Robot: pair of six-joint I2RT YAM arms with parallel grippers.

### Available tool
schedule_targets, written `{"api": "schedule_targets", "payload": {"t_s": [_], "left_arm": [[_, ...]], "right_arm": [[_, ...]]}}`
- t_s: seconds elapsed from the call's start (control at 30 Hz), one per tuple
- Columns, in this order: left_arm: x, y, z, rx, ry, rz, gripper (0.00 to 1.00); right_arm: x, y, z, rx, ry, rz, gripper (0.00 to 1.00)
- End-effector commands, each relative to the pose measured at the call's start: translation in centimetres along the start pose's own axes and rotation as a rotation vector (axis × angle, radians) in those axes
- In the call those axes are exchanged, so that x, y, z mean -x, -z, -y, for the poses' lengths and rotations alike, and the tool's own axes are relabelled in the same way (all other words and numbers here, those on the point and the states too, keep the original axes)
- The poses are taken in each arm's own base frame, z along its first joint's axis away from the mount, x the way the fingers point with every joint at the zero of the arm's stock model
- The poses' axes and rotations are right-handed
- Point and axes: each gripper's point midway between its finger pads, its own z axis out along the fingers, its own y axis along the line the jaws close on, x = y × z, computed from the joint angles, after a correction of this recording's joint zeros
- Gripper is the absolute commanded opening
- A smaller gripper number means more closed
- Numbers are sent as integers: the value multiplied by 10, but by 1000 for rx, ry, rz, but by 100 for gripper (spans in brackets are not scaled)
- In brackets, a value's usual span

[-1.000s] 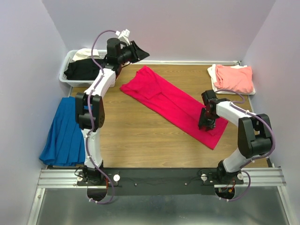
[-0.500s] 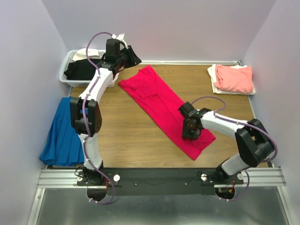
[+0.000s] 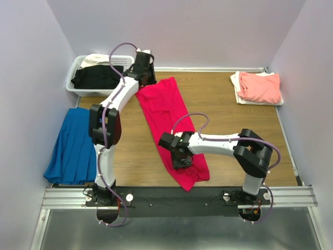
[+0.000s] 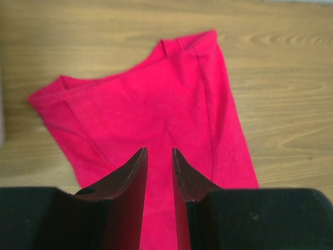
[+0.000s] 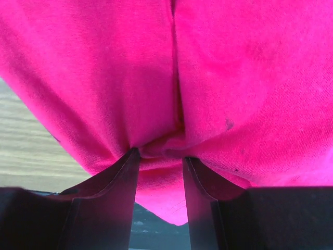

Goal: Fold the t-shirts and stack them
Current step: Rotate the tshirt 70 degrees

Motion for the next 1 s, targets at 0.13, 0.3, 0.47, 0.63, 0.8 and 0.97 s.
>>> {"api": "schedule_targets", "payload": {"t_s": [0.13, 0.3, 0.47, 0.63, 0.8, 0.97], "left_arm": [[-61, -21, 13, 251, -107, -104, 35], [-100, -20, -2, 387, -104, -199, 41], [-134, -16, 2, 403, -114, -268, 44], [-167, -18, 4, 382, -100, -342, 44], [-190, -28, 2, 383, -91, -396, 44], [-201, -50, 0, 398, -98, -418, 44]], "right_arm": [[7, 2, -2, -39, 14, 87, 47], [35, 37, 9, -79, -9, 234, 48], [66, 82, 21, -109, -38, 393, 55], [87, 107, 33, -174, -33, 491, 62], [96, 112, 42, -222, -49, 511, 63], [100, 113, 48, -225, -78, 512, 63]]}}
